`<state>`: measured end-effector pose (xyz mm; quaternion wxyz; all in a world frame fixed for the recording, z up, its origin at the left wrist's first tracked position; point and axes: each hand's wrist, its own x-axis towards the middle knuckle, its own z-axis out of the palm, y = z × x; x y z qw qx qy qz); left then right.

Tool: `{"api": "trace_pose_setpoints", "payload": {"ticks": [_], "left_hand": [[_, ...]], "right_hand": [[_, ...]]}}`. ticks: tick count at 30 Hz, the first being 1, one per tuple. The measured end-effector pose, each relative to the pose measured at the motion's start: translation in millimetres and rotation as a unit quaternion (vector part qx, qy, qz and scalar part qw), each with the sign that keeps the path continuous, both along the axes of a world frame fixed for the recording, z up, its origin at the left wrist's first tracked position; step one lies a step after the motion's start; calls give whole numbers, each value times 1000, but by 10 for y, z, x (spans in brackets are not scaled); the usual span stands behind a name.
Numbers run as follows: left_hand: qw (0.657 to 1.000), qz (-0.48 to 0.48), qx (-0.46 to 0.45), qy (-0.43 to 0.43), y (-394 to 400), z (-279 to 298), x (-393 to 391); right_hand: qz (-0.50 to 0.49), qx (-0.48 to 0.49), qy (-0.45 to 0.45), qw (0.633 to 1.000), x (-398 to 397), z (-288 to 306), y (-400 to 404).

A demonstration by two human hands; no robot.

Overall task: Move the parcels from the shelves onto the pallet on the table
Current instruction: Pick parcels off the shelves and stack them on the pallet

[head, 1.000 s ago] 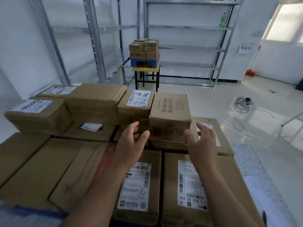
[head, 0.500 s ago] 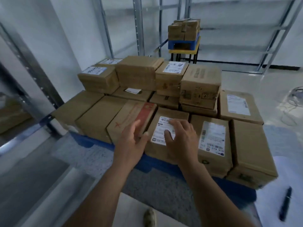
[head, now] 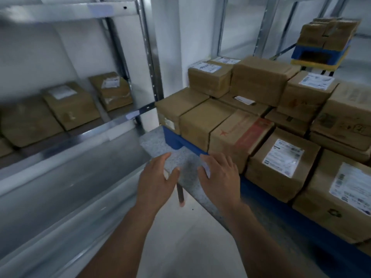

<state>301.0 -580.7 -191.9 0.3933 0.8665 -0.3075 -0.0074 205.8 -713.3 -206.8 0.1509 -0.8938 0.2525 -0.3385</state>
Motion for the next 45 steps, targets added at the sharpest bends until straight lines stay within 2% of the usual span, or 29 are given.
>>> {"api": "trace_pose_setpoints", "payload": {"ticks": [10, 15, 25, 37, 41, 45], "left_hand": [[989, 133, 5, -59, 1776, 115, 586], [981, 178, 24, -71, 2737, 77, 815], [950, 301, 21, -82, 4452, 20, 928], [901, 430, 41, -46, 5583, -213, 957], [881, 467, 66, -34, 5935, -206, 1258], [876, 469, 101, -49, 6236, -90, 1745]], "right_hand": [[124, -19, 39, 991, 950, 222, 1599], [170, -52, 19, 984, 1263, 284, 2543], [284, -40, 27, 958, 1760, 248, 4157], [406, -33, 80, 910, 2296, 50, 5382], [433, -19, 66, 899, 2727, 9, 5758], [447, 4, 74, 891, 3248, 78, 6039]]}}
